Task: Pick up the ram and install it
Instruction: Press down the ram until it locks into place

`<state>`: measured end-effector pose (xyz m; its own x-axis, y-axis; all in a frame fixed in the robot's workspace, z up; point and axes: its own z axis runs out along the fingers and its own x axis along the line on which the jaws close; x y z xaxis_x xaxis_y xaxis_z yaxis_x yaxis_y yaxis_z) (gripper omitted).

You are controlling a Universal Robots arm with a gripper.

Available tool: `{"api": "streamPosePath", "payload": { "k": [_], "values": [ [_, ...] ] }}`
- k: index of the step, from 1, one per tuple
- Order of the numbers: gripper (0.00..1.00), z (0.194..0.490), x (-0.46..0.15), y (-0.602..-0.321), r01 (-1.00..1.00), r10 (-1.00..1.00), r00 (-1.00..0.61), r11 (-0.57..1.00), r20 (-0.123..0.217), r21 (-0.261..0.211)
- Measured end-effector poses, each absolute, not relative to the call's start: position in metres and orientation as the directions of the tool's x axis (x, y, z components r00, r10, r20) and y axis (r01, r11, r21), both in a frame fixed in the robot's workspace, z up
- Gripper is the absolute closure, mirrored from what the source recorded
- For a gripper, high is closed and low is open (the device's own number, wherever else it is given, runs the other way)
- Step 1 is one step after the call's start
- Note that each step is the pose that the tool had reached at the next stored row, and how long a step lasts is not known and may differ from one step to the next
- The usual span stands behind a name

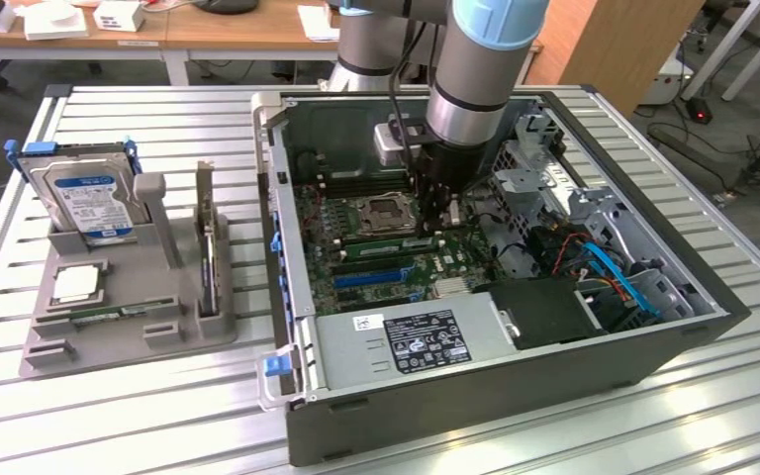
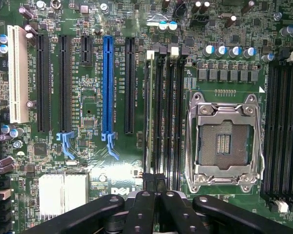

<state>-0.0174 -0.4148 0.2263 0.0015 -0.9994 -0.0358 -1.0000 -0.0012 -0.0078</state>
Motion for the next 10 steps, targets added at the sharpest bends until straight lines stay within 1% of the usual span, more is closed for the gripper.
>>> {"api": "streamPosePath", "payload": {
  "k": [10],
  "values": [
    [0.91,0.2250,-0.0175,-0.4148,-1.000,-0.999,0.001,-0.001,-0.036,-0.008]
  ]
}}
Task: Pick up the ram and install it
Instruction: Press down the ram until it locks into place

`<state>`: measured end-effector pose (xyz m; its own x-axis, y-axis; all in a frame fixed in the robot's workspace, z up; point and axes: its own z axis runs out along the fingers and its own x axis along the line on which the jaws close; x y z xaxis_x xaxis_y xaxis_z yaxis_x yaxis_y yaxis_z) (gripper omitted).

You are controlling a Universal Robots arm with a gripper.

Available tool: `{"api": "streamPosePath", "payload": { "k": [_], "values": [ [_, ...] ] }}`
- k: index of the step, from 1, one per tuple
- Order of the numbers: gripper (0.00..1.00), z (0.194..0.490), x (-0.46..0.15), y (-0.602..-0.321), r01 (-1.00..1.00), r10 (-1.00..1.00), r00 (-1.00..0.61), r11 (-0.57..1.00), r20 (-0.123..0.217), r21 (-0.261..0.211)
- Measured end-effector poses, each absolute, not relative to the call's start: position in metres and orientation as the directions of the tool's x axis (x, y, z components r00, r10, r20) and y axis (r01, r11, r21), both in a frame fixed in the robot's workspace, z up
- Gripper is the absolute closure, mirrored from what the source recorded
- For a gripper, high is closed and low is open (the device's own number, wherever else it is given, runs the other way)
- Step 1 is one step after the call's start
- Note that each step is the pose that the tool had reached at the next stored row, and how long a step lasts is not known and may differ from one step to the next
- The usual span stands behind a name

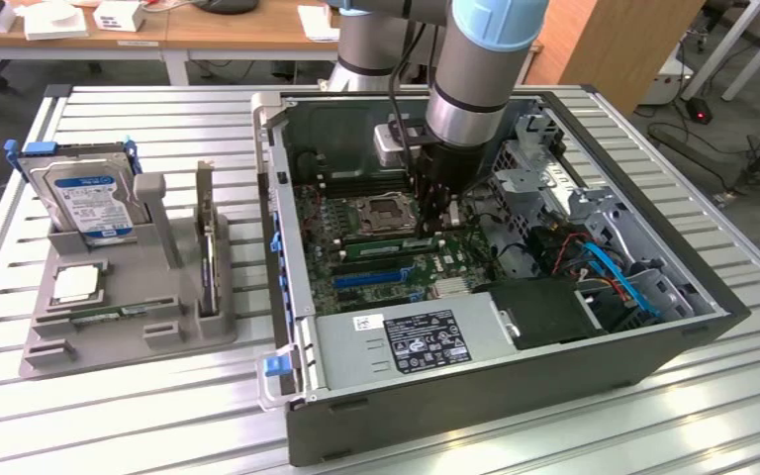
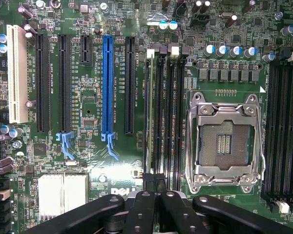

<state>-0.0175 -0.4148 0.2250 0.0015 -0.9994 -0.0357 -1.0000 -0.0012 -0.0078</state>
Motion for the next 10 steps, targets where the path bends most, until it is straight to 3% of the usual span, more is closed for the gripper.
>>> {"api": "streamPosePath", "payload": {
  "k": [10],
  "values": [
    [0.91,0.2238,-0.0175,-0.4148,-1.000,-0.999,0.001,-0.001,-0.036,-0.008]
  ]
}}
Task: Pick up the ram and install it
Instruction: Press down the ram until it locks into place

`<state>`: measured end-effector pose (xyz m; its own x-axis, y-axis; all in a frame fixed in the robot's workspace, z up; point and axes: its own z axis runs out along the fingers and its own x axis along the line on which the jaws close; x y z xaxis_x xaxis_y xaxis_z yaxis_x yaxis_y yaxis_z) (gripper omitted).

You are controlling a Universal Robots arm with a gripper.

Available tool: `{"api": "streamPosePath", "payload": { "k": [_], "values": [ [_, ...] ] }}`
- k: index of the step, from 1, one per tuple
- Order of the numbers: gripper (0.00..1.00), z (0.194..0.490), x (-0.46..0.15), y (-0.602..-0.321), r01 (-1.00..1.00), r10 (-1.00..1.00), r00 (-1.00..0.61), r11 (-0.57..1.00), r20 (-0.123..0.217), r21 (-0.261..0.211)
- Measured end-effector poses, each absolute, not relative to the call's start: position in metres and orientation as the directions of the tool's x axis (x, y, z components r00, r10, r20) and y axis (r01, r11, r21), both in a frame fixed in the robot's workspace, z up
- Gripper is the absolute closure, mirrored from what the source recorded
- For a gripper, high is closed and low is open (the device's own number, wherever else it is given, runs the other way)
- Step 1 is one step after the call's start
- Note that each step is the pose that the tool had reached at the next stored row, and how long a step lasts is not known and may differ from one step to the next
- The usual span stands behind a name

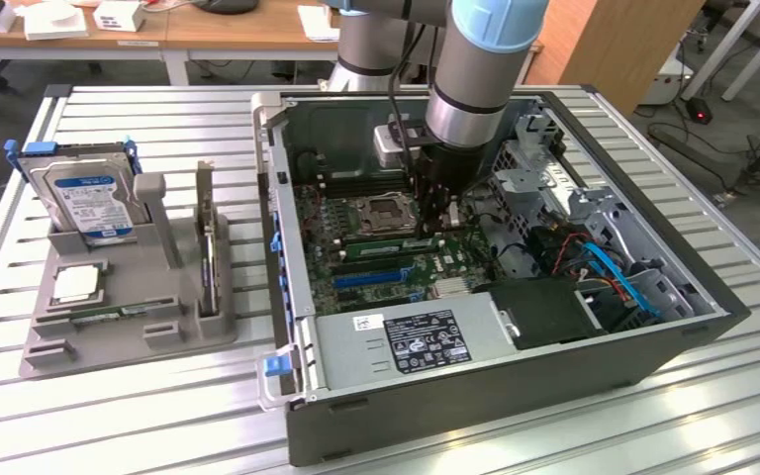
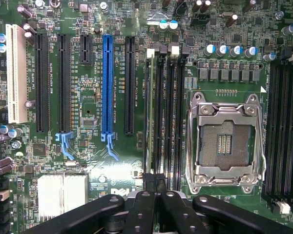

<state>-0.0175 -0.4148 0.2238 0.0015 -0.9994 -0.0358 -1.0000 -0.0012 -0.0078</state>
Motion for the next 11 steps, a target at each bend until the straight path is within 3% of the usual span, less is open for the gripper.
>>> {"api": "streamPosePath", "payload": {
  "k": [11],
  "values": [
    [0.91,0.2238,-0.0174,-0.4148,-1.000,-0.999,0.001,-0.001,-0.036,-0.008]
  ]
}}
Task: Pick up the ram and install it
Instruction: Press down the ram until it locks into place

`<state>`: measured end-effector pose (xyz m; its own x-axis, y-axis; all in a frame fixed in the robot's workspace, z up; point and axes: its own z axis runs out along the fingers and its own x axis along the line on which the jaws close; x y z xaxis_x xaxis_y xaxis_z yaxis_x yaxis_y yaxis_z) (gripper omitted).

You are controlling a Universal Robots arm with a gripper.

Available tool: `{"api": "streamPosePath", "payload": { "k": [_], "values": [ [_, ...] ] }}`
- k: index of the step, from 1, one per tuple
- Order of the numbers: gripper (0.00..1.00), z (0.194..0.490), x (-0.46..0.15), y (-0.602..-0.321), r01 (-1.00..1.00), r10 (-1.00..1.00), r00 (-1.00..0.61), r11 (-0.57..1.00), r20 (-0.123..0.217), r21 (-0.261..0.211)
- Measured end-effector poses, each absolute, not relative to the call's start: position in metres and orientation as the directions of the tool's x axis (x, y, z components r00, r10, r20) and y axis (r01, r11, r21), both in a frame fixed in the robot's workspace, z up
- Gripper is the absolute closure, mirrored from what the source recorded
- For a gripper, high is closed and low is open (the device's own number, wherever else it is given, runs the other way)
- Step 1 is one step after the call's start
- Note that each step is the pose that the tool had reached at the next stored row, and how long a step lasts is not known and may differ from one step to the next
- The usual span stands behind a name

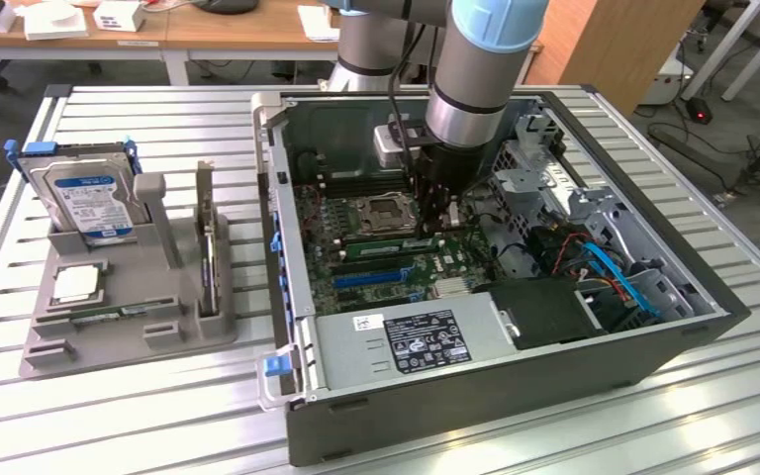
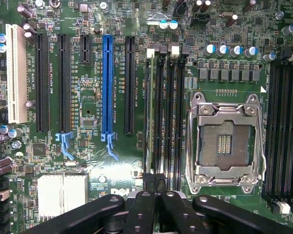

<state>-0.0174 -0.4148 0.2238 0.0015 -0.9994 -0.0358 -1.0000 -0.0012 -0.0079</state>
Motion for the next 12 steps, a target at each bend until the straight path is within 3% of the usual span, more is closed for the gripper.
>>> {"api": "streamPosePath", "payload": {
  "k": [12],
  "values": [
    [0.91,0.235,-0.017,-0.415,-1.000,-0.999,0.002,-0.001,-0.035,-0.008]
  ]
}}
